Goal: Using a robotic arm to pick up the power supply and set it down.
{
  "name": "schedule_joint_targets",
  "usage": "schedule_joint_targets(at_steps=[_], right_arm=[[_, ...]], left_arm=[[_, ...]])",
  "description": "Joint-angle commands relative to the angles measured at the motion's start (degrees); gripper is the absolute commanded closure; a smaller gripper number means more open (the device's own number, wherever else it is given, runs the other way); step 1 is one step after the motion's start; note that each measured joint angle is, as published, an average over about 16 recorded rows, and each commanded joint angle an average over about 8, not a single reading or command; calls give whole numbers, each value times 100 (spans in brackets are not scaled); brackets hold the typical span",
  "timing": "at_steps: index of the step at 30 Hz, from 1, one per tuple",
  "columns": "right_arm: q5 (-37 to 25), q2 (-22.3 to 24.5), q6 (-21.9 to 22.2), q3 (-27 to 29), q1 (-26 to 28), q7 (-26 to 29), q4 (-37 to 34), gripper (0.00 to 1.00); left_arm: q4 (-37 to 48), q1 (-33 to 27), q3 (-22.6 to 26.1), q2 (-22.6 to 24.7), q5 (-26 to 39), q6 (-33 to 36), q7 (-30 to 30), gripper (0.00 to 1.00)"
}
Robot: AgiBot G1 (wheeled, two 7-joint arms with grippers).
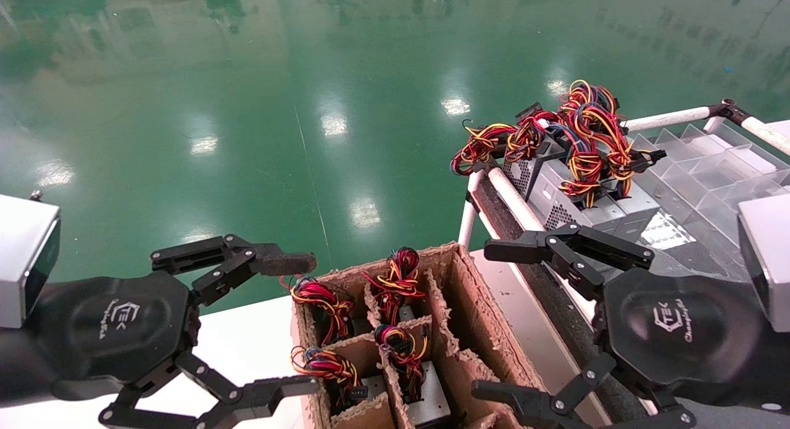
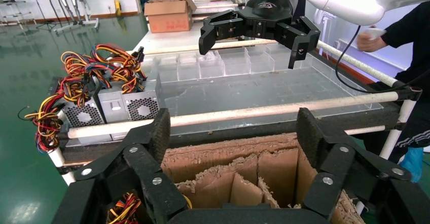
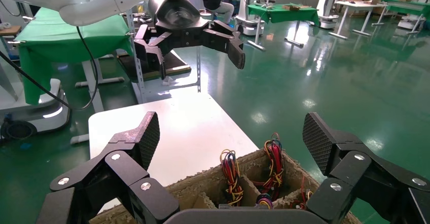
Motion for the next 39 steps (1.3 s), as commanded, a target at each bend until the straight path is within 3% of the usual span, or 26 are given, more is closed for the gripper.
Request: schedule_joint_targets(at_steps=[1,36,37,39], right_arm=[[0,0,0,0,0,0,0,0],[0,0,0,0,0,0,0,0],[0,0,0,0,0,0,0,0],[0,0,0,0,0,0,0,0]], left_arm=[[0,0,0,0,0,0,0,100],[0,0,0,0,0,0,0,100],[0,0,0,0,0,0,0,94],[0,0,0,0,0,0,0,69]])
